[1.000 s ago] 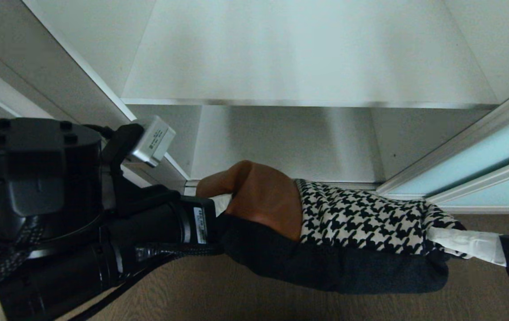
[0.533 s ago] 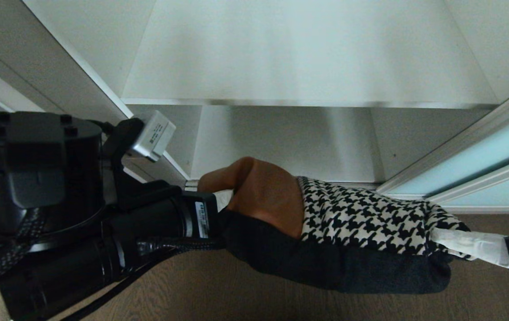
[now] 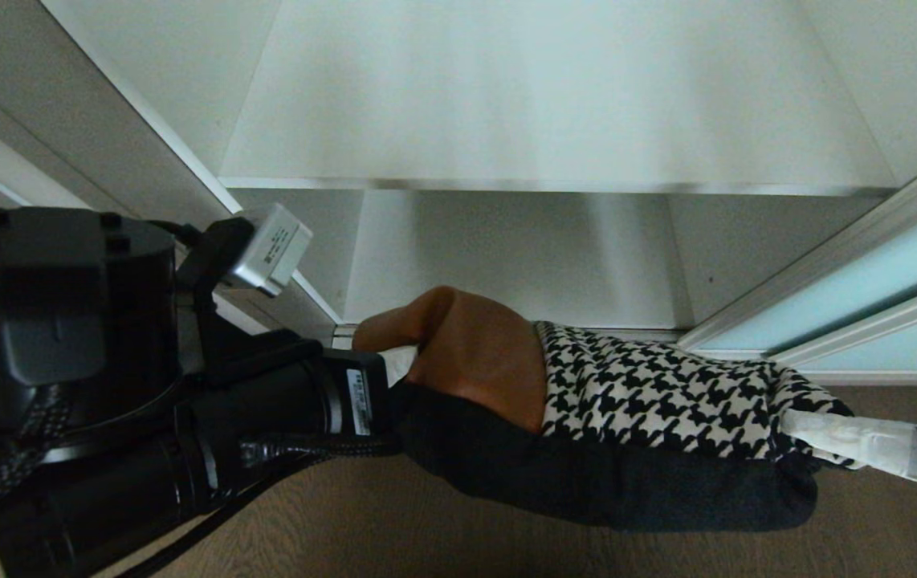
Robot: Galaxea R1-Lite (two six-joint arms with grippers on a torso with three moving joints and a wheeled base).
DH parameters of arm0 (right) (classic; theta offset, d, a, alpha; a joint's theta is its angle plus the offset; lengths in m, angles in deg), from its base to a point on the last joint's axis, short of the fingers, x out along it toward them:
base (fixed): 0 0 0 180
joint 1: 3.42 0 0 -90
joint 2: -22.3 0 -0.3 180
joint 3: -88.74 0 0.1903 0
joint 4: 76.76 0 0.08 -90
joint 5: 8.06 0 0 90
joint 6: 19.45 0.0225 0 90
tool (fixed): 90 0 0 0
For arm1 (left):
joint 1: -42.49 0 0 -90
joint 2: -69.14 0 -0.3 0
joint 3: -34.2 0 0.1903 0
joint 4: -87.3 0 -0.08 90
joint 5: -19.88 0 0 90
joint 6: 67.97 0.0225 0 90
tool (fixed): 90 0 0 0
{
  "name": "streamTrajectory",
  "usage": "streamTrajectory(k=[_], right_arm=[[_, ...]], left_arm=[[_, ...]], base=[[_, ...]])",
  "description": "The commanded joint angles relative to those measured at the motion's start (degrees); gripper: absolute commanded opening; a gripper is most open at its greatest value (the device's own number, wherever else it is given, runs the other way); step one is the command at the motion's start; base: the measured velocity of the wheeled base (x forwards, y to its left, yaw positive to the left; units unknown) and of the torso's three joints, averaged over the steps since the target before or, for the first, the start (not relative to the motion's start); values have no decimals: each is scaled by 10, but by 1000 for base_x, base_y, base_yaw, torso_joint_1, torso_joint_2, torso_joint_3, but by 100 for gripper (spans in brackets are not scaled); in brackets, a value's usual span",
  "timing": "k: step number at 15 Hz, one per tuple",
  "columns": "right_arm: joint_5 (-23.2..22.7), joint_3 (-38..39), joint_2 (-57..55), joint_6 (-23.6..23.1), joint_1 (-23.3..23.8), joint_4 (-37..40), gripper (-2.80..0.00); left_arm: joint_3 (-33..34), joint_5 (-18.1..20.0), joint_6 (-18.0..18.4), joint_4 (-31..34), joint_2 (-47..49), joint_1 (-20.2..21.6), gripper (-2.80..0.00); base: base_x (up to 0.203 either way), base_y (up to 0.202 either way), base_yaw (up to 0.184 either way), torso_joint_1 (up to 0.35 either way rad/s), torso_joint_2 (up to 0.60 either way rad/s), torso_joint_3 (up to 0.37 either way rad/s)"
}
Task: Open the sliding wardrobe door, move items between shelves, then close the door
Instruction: Place the pillow on the higher shelf
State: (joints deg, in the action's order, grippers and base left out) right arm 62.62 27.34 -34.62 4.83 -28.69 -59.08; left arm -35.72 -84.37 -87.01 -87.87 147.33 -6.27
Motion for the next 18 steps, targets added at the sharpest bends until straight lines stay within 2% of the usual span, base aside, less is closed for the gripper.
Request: streamTrajectory(k=[1, 5, 14, 18], right_arm=[[-2, 2, -2, 1, 0, 0, -280], [-2, 5, -4, 1, 0, -1, -280], [-2, 6, -3, 1, 0, -1, -280], [-3, 4, -1, 2, 0, -2, -280]], left_arm=[[1, -2, -1, -1, -1, 0, -280], [0, -2, -1, -2, 3, 1, -280], [-1, -3, -1, -2, 6, 1, -280], [-11, -5, -12, -2, 9, 0, -280]], base=[[0, 0, 0, 0, 0, 0], [0, 0, 0, 0, 0, 0], [-180, 0, 0, 0, 3, 3], [-19, 0, -1, -1, 1, 2]])
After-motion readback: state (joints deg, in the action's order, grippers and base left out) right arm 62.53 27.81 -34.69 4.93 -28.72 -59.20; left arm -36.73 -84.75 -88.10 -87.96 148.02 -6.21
